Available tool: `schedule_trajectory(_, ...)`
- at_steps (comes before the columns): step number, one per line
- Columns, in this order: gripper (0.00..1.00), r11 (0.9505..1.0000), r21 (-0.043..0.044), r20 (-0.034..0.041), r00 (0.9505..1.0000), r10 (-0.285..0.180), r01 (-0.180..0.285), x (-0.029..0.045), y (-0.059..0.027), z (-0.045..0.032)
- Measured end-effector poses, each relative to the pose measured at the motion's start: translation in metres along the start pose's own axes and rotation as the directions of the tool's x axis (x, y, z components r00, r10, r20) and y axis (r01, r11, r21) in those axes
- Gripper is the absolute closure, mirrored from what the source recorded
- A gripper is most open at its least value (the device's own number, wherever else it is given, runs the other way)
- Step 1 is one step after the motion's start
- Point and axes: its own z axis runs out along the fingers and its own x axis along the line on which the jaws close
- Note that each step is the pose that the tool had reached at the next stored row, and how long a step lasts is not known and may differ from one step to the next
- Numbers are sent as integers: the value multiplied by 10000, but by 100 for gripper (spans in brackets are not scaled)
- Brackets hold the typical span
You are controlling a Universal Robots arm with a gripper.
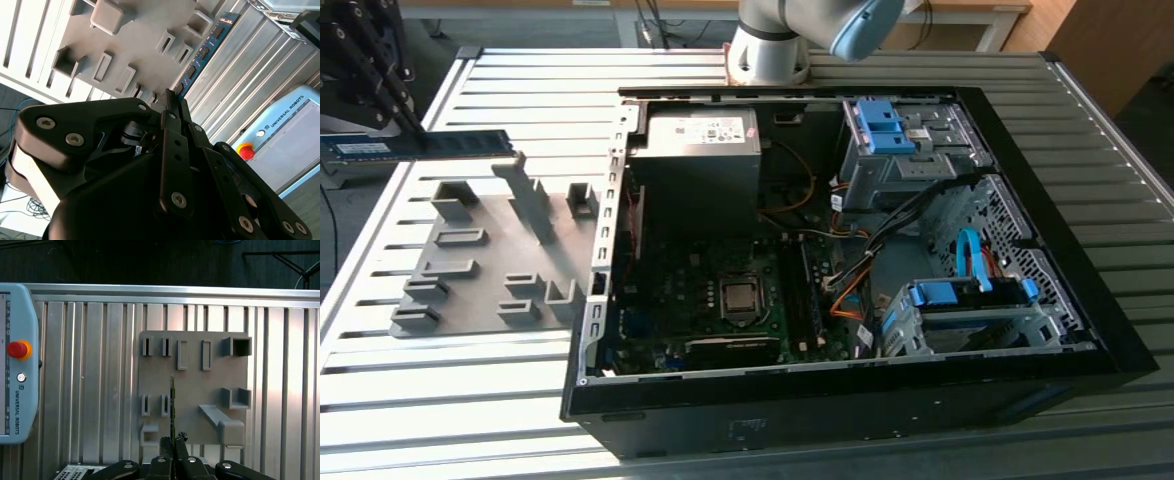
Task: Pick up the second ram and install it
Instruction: 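Pick up the second ram and move it above second insertion slot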
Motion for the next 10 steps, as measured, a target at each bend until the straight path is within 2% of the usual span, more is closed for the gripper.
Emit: schedule_trajectory(10,86,10000,0,0,10000,0,0,0,-52,0)
